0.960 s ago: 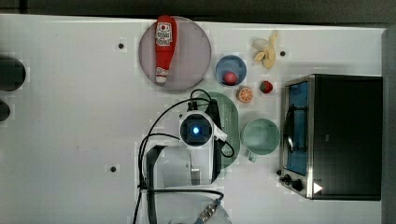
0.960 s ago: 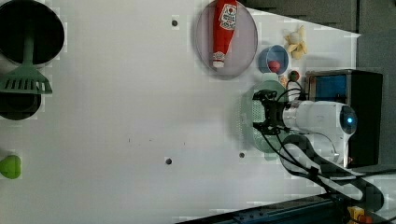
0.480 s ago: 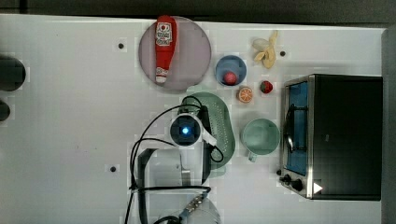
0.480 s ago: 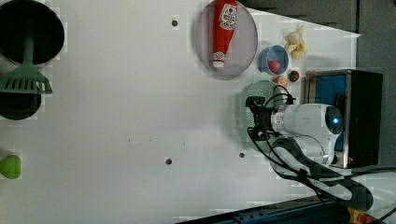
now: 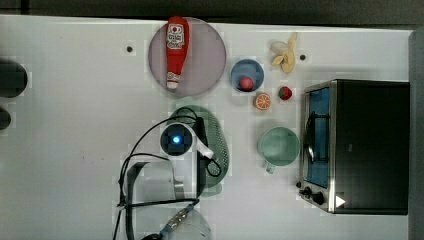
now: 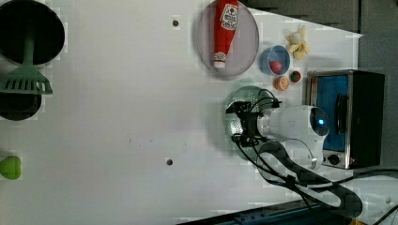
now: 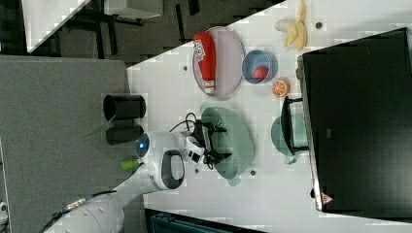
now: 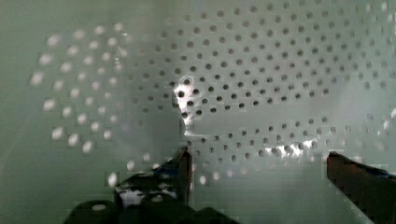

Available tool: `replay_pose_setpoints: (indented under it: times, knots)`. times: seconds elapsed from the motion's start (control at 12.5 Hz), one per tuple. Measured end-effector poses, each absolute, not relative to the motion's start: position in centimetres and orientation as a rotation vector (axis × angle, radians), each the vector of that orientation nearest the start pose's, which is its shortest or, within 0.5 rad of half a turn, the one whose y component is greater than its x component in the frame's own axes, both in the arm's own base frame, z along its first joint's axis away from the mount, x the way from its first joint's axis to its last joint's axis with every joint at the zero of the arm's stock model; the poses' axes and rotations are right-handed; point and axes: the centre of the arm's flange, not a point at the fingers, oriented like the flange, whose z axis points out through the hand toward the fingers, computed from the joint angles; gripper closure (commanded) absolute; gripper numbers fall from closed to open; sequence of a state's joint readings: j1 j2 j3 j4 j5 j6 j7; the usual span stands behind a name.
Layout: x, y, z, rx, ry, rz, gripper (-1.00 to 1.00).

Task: Drag strainer right to left.

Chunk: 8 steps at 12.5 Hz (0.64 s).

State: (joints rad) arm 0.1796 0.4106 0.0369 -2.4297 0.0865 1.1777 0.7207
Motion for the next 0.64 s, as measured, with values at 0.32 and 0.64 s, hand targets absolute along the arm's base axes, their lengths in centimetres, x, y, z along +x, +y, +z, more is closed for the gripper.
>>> replay_pose_setpoints:
  times: [0.32,0.64]
  knots:
    - [47.4,14.0,14.3,-2.344,2.126,0.144,-1.00]
    - [48.1,19.0,13.4,-2.288,2.201,0.149,-1.00]
